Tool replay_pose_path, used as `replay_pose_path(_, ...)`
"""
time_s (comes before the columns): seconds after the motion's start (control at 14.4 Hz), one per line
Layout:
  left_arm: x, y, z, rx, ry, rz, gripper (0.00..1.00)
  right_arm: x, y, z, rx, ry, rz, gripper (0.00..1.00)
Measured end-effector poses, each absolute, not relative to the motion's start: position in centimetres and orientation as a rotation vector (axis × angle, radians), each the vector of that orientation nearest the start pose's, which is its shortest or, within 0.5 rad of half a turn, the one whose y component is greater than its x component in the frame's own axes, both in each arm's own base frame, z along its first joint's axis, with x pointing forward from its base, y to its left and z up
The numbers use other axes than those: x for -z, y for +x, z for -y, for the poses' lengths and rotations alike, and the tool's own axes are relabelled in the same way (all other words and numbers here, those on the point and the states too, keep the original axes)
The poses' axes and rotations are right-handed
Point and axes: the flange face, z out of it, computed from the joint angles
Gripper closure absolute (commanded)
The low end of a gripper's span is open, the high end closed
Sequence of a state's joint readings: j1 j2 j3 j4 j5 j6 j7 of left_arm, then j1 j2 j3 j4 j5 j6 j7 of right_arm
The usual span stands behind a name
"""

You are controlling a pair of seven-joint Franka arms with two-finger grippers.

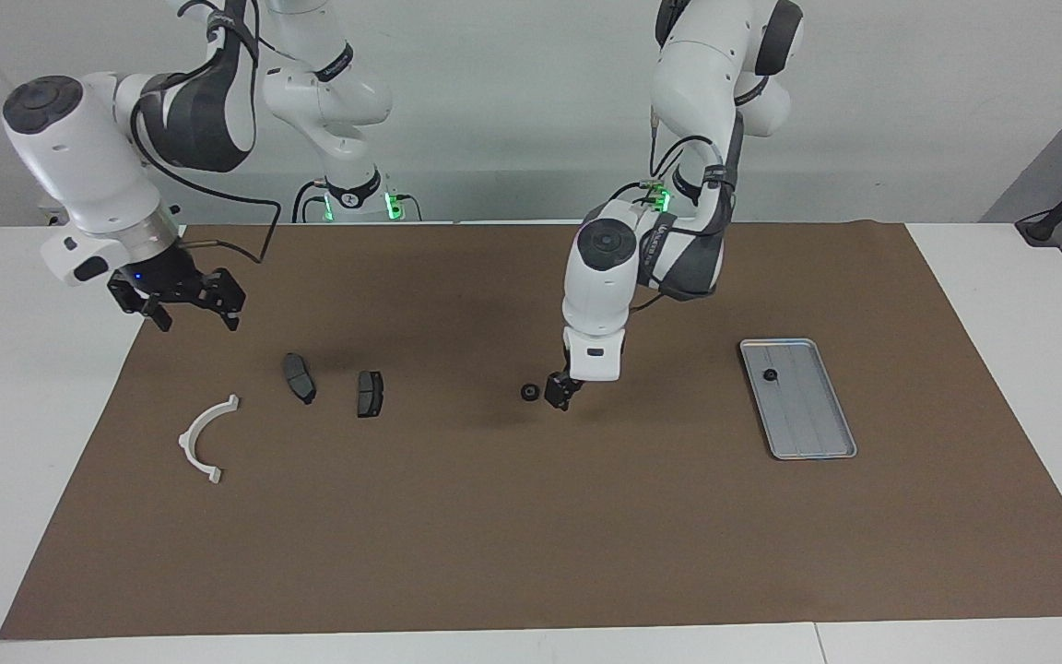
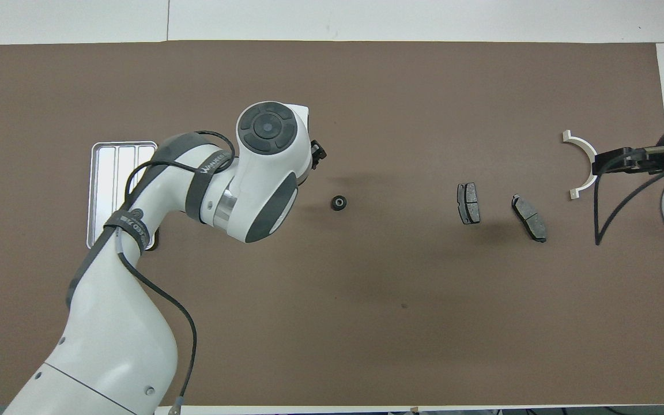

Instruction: Place bearing gear from tray to pile

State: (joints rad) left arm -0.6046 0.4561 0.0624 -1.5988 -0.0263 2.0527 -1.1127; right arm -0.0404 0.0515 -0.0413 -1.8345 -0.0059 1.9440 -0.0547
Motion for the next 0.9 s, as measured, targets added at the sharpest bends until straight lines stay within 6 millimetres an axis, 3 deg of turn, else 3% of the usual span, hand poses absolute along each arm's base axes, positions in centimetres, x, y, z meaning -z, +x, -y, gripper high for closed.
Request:
replay_pose_path(0.21, -38.2, 59.7, 29.4, -0.049, -3.033, 0.706, 0.0, -47.7, 61.3, -2.6, 0.102, -3.145, -0.082, 0.03)
replay_pose_path(0.42, -37.8, 60.8, 22.9, -0.097, -3.064, 0.499, 0.0, -46.3, 64.4, -8.8, 0.115, -3.137, -0.146, 0.04)
replay_pose_path(0.69, -37.3, 62.5, 14.0, -0.133, -3.097, 0.31, 0.0, -42.4, 64.1, -20.9, 0.058, -3.133, -0.315, 0.05)
replay_pose_path(0.9, -36.7, 62.1, 11.2, -0.169, -3.105, 0.214, 0.0, -40.6, 62.5, -28.8, 0.056, -3.141, -0.373, 0.05)
